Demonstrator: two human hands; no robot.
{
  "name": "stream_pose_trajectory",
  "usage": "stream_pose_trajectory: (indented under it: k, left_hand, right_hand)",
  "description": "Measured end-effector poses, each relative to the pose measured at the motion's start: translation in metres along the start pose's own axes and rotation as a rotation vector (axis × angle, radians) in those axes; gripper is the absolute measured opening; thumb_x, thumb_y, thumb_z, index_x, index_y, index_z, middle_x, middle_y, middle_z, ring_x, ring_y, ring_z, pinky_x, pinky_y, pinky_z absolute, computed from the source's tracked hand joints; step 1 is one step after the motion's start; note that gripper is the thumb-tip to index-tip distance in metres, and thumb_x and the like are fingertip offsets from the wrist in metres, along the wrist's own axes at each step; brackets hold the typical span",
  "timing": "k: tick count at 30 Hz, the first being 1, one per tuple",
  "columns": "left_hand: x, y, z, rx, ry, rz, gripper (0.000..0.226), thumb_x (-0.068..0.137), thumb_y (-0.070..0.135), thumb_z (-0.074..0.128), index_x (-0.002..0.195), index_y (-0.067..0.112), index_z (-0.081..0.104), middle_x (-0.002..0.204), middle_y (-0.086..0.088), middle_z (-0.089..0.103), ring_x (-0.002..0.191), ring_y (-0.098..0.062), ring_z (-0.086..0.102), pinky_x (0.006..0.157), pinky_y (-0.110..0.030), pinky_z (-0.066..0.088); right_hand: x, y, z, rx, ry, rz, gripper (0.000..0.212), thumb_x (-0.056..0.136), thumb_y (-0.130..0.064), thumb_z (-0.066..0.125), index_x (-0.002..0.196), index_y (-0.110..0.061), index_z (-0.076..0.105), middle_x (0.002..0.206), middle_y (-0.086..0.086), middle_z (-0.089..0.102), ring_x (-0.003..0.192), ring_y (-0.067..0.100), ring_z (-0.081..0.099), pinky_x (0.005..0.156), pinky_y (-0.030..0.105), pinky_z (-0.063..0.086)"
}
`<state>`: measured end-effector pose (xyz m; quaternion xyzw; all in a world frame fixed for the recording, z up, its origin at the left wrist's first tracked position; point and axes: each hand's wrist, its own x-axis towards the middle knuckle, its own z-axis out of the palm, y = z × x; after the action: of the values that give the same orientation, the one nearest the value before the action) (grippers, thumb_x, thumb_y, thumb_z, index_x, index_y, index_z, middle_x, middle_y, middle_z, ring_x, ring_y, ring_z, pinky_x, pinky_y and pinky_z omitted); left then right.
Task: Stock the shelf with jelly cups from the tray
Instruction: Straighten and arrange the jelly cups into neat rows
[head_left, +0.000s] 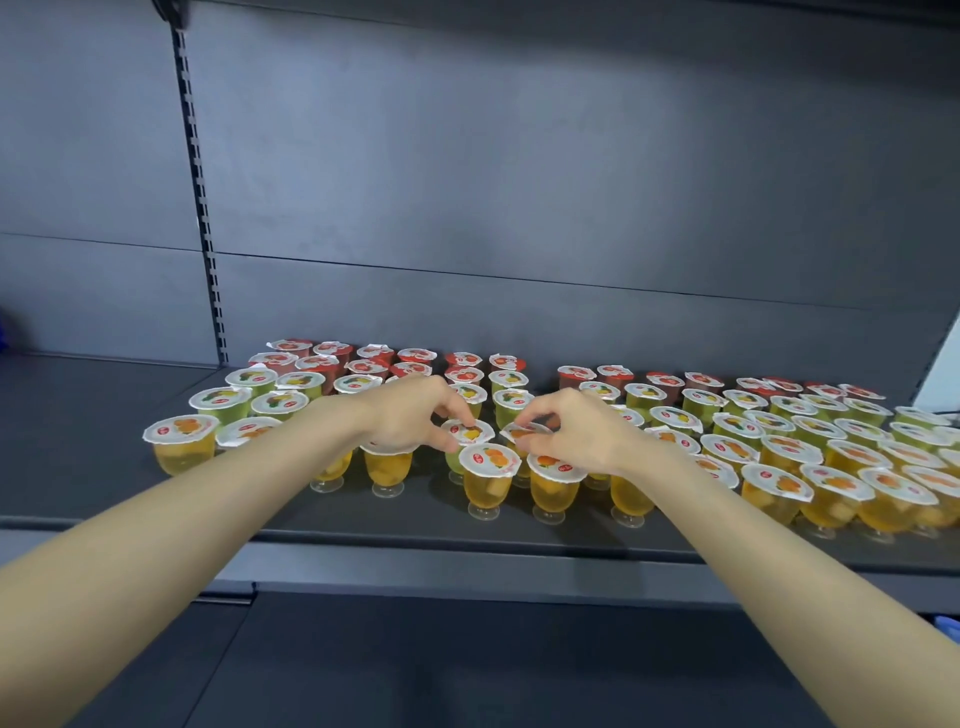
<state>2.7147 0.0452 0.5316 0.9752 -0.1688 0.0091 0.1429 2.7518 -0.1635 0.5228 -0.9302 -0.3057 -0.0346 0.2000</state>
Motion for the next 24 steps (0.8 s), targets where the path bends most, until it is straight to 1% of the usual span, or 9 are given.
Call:
stream_pose_trajectory:
  k: [3, 6, 10, 14, 17, 19, 22, 23, 24]
  left_hand:
    - [0.003, 0.001, -0.001, -0.007, -0.006, 0.002, 0.034, 0.088, 0.022, 0.064, 0.122, 0.019, 0.062, 0.13, 0.004, 0.057, 0.118, -0.013, 0.05, 0.095, -0.028, 0.039]
    - [0.006, 0.0, -0.001, -0.012, -0.001, 0.003, 0.033, 0.088, 0.022, 0.064, 0.121, 0.018, 0.064, 0.125, 0.003, 0.059, 0.103, -0.007, 0.05, 0.088, -0.024, 0.041]
    - [0.012, -0.002, 0.0, 0.005, 0.027, -0.009, 0.033, 0.088, 0.023, 0.064, 0.12, 0.016, 0.064, 0.124, 0.0, 0.06, 0.109, -0.013, 0.053, 0.09, -0.027, 0.044]
    - [0.018, -0.005, 0.003, 0.021, 0.056, -0.023, 0.032, 0.088, 0.023, 0.064, 0.119, 0.015, 0.065, 0.125, 0.0, 0.06, 0.114, -0.017, 0.053, 0.091, -0.027, 0.042]
    - [0.021, -0.008, 0.006, 0.027, 0.068, -0.025, 0.031, 0.088, 0.024, 0.064, 0.118, 0.015, 0.065, 0.125, -0.001, 0.061, 0.114, -0.016, 0.055, 0.094, -0.03, 0.045]
    - [0.022, -0.008, 0.007, 0.029, 0.077, -0.021, 0.032, 0.088, 0.023, 0.064, 0.119, 0.015, 0.065, 0.126, -0.001, 0.061, 0.114, -0.016, 0.055, 0.094, -0.029, 0.045]
    - [0.023, -0.007, 0.007, 0.025, 0.094, -0.017, 0.032, 0.088, 0.023, 0.063, 0.119, 0.014, 0.064, 0.126, -0.002, 0.061, 0.113, -0.016, 0.056, 0.092, -0.027, 0.045]
    - [0.023, -0.007, 0.007, 0.024, 0.097, -0.017, 0.032, 0.088, 0.023, 0.063, 0.12, 0.014, 0.064, 0.126, -0.002, 0.06, 0.113, -0.016, 0.056, 0.091, -0.027, 0.045]
    - [0.023, -0.007, 0.008, 0.024, 0.1, -0.017, 0.032, 0.088, 0.023, 0.063, 0.12, 0.014, 0.064, 0.126, -0.002, 0.061, 0.112, -0.016, 0.056, 0.09, -0.026, 0.045]
  right_hand:
    - [0.006, -0.001, -0.001, -0.02, -0.031, 0.0, 0.027, 0.089, -0.027, 0.065, 0.114, -0.018, 0.067, 0.117, 0.001, 0.065, 0.102, 0.016, 0.061, 0.08, 0.025, 0.052]
    - [0.011, -0.001, -0.001, -0.012, -0.039, 0.004, 0.027, 0.088, -0.026, 0.066, 0.113, -0.017, 0.069, 0.114, 0.001, 0.066, 0.098, 0.014, 0.061, 0.078, 0.024, 0.052]
    - [0.014, 0.001, 0.002, 0.005, -0.016, 0.006, 0.027, 0.089, -0.024, 0.065, 0.115, -0.016, 0.068, 0.115, 0.001, 0.066, 0.094, 0.011, 0.06, 0.069, 0.016, 0.047]
    - [0.017, 0.003, 0.004, 0.018, 0.012, 0.009, 0.026, 0.089, -0.025, 0.064, 0.114, -0.017, 0.069, 0.116, 0.003, 0.067, 0.092, 0.01, 0.059, 0.071, 0.016, 0.047]
    - [0.017, 0.004, 0.005, 0.015, 0.012, -0.006, 0.027, 0.09, -0.023, 0.064, 0.115, -0.016, 0.069, 0.117, 0.002, 0.066, 0.09, 0.008, 0.056, 0.065, 0.01, 0.042]
    - [0.018, 0.005, 0.003, 0.003, -0.017, -0.007, 0.028, 0.091, -0.022, 0.062, 0.117, -0.016, 0.067, 0.122, 0.001, 0.064, 0.093, 0.008, 0.055, 0.066, 0.01, 0.042]
    - [0.018, 0.004, 0.0, -0.013, -0.048, 0.006, 0.03, 0.091, -0.021, 0.062, 0.12, -0.017, 0.065, 0.127, 0.001, 0.061, 0.107, 0.014, 0.058, 0.077, 0.018, 0.048]
    - [0.018, 0.003, 0.0, -0.015, -0.043, 0.005, 0.03, 0.091, -0.021, 0.062, 0.12, -0.017, 0.065, 0.127, 0.001, 0.061, 0.108, 0.014, 0.057, 0.076, 0.017, 0.047]
    - [0.018, 0.003, 0.001, -0.017, -0.033, 0.002, 0.029, 0.091, -0.02, 0.062, 0.12, -0.017, 0.066, 0.127, 0.001, 0.061, 0.106, 0.013, 0.057, 0.071, 0.013, 0.045]
